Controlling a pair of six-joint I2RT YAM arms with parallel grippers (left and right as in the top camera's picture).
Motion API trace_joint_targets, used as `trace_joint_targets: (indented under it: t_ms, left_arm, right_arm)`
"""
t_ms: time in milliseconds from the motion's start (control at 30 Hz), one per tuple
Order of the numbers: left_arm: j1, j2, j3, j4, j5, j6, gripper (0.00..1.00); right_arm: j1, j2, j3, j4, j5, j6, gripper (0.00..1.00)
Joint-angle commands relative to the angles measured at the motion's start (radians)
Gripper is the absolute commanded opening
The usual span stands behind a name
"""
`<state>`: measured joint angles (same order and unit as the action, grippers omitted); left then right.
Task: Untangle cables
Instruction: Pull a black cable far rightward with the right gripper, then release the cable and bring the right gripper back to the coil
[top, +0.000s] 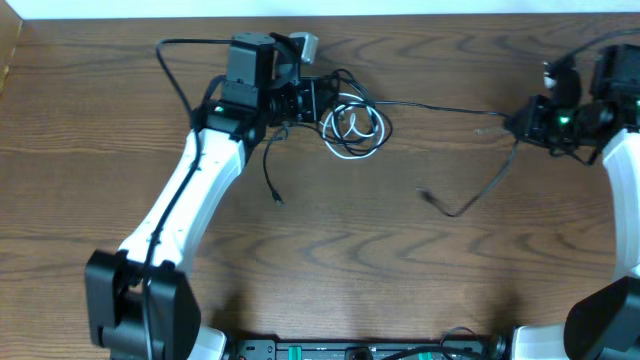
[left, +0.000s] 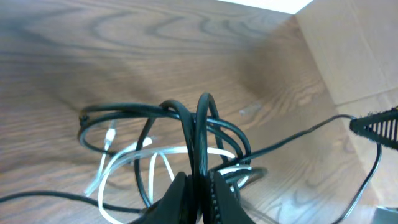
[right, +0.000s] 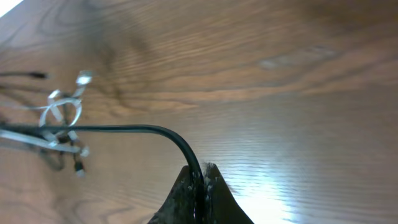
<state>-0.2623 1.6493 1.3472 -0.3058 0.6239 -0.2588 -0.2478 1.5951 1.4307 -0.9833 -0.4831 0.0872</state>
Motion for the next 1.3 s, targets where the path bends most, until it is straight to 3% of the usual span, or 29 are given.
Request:
trace_joint_targets:
  t_ms: [0,100,167,200,267,333,400,533,700,867,1033,1267]
  left_arm:
    - [0.016,-0.08,0.001,-0.019,-0.061,0.041,0.07]
    - [0.018,-0.157,0.001,-0.014,-0.061,0.04,0.07]
    - [0.017,-0.195,0.001,-0.015,-0.061,0.035,0.07]
    - [0.017,-0.211,0.001,-0.015,-0.06,0.012,0.08]
    - [0.014,-0.225,0.001,-0.021,-0.06,-0.046,0.07]
    - [0.007,-0.225,0.001,-0.037,-0.06,-0.074,0.08]
    - [-0.006,-0.216,0.001,-0.065,-0.06,-0.077,0.07]
    - [-0.025,-0.198,0.001,-0.108,-0.06,-0.1,0.07]
    - [-0.024,-0.182,0.001,-0.115,-0.06,-0.214,0.07]
    - [-0.024,-0.183,0.001,-0.112,-0.06,-0.433,0.07]
    - [-0.024,-0.183,0.001,-0.112,-0.06,-0.642,0.08]
    - [-0.024,-0.183,0.001,-0.093,-0.025,-0.719,0.07]
  right_arm:
    - [-0.039,-0.005,0.021,-0.005,0.115,0.01,0.01]
    - [-0.039,-0.005,0.021,-0.016,0.273,0.058,0.01]
    - [-0.039,-0.005,0.021,-0.02,0.269,0.049,0.02]
    - [-0.034,-0.006,0.021,-0.019,0.2,-0.018,0.28]
    - [-0.02,-0.009,0.023,-0.018,-0.015,-0.196,0.7]
    - [0.01,-0.02,0.023,-0.011,-0.181,-0.311,0.92]
    - [0.053,-0.034,0.031,0.005,-0.205,-0.331,0.99]
    - [0.169,-0.056,0.049,0.051,-0.204,-0.338,0.99]
    - [0.323,-0.05,0.048,0.116,-0.203,-0.32,0.99]
    - [0.428,-0.002,0.048,0.134,-0.163,-0.316,0.99]
    - [0.475,0.059,0.048,0.145,-0.163,-0.297,0.99]
    - [0.525,0.096,0.048,0.222,-0.058,-0.161,0.99]
